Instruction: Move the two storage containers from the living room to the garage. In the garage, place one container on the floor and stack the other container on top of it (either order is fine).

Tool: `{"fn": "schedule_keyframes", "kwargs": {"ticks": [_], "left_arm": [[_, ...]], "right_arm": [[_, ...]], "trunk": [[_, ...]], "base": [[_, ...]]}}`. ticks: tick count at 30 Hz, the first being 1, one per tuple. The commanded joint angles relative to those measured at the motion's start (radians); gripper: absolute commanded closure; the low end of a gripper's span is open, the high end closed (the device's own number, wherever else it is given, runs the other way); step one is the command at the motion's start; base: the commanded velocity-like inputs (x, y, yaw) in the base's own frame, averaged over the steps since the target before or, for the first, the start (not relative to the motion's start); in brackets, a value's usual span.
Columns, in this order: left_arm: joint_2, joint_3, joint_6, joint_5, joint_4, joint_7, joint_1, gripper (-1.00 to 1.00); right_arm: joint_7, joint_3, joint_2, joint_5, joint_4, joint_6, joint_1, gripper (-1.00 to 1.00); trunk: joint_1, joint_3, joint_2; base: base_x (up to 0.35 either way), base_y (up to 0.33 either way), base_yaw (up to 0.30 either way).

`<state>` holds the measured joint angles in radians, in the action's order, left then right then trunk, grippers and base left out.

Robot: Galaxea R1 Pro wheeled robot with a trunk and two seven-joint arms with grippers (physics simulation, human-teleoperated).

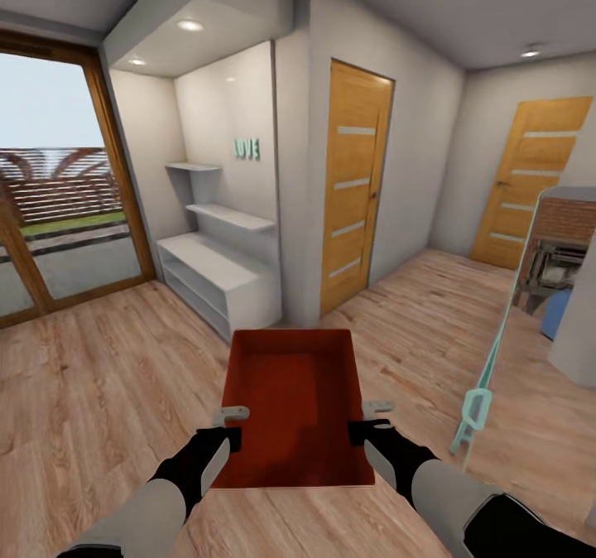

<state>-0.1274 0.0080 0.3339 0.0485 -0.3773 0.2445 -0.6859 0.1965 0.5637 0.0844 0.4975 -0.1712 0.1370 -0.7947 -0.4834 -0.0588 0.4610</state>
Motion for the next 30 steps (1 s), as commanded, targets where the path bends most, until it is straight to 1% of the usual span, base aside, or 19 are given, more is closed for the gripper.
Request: {"fn": "schedule_keyframes", "kwargs": {"ticks": [1,17,30], "left_arm": [[0.028,-0.005,0.005,0.017,0.001,0.007,0.000,1.00],[0.028,-0.005,0.005,0.017,0.001,0.007,0.000,1.00],[0.028,-0.005,0.005,0.017,0.001,0.007,0.000,1.00]], "right_arm": [[0.006,0.002,-0.012,-0.007,-0.005,-0.027,-0.001,1.00],[0.006,0.002,-0.012,-0.007,-0.005,-0.027,-0.002,1.00],[0.006,0.002,-0.011,-0.007,-0.005,-0.027,-0.002,1.00]], "trunk": [[-0.001,-0.002,0.002],[-0.001,-0.002,0.002],[-0.001,-0.002,0.002]], "base": [[0.321,0.000,0.000],[0.321,0.000,-0.005],[0.321,0.000,-0.223]]}}
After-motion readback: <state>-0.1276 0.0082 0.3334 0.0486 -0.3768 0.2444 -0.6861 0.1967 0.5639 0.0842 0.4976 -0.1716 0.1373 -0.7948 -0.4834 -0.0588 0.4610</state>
